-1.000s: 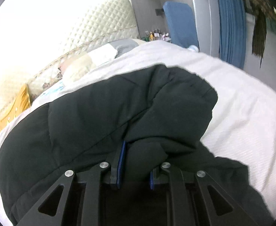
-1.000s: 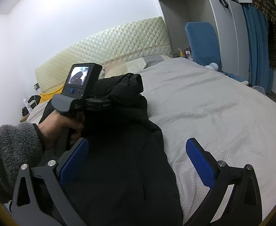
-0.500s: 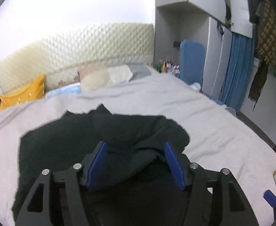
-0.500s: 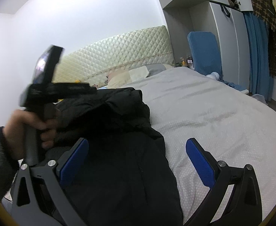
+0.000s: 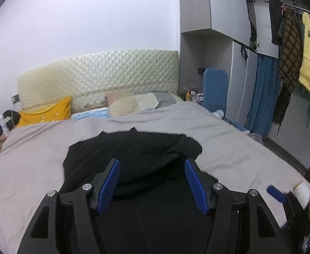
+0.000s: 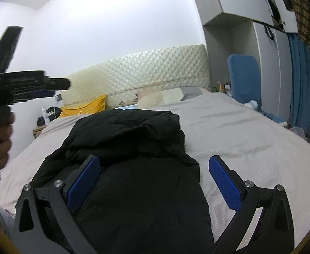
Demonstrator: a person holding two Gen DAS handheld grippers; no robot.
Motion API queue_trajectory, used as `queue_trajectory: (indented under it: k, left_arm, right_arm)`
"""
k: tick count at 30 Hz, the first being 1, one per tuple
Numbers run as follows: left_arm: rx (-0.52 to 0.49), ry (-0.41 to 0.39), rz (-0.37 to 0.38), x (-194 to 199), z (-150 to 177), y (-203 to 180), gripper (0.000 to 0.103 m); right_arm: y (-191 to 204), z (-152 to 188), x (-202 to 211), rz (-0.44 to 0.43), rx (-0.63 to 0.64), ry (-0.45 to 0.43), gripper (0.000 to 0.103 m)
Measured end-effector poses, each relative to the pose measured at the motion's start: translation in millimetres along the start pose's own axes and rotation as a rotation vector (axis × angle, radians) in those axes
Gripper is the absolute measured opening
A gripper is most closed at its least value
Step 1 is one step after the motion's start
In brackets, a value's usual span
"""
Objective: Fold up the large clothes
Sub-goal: 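Release the sleeve from the left gripper onto the jacket, then grasp the jacket's side edge with the right gripper and fold it inward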
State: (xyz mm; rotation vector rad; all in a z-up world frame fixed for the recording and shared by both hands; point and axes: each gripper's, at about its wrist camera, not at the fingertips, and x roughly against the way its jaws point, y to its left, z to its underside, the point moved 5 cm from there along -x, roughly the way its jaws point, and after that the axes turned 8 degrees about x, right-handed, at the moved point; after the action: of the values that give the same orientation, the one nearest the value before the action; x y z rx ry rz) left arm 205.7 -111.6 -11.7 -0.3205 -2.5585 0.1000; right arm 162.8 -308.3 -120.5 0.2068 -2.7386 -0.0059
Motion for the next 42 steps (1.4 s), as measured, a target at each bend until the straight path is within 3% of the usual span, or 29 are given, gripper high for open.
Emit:
queue_trajectory:
  k: [5, 9, 19, 28, 35, 37, 42]
  left_arm:
    - [0.110, 0.010, 0.049, 46, 25, 29, 0.063]
    - [0.109, -0.004, 0.007, 60, 47, 51, 0.063]
    - [0.159, 0.053, -0.077, 29, 111, 113, 0.063]
    - [0.255, 0.113, -0.114, 5, 134, 156, 0.063]
    - [0.280, 0.147, -0.112, 0, 146, 164, 0.063]
    - [0.289, 0.160, -0.112, -3, 148, 166, 0.063]
    - [0.293, 0.195, -0.113, -12, 154, 166, 0.063]
  right_arm:
    - [6, -2, 14, -0.051, 0.004, 0.010, 0.103]
    - [16, 3, 26, -0.060, 0.021, 0.017, 0.103]
    - [48, 19, 27, -0.090, 0.110, 0.083, 0.103]
    - [29, 10, 7, -0.103, 0.108, 0.146, 0.103]
    - [-17, 33, -38, -0.055, 0.035, 0.394, 0.103]
    - [-27, 50, -50, -0.030, 0.015, 0.478, 0.102]
    - [-51, 107, -77, -0.056, -0.184, 0.705, 0.102]
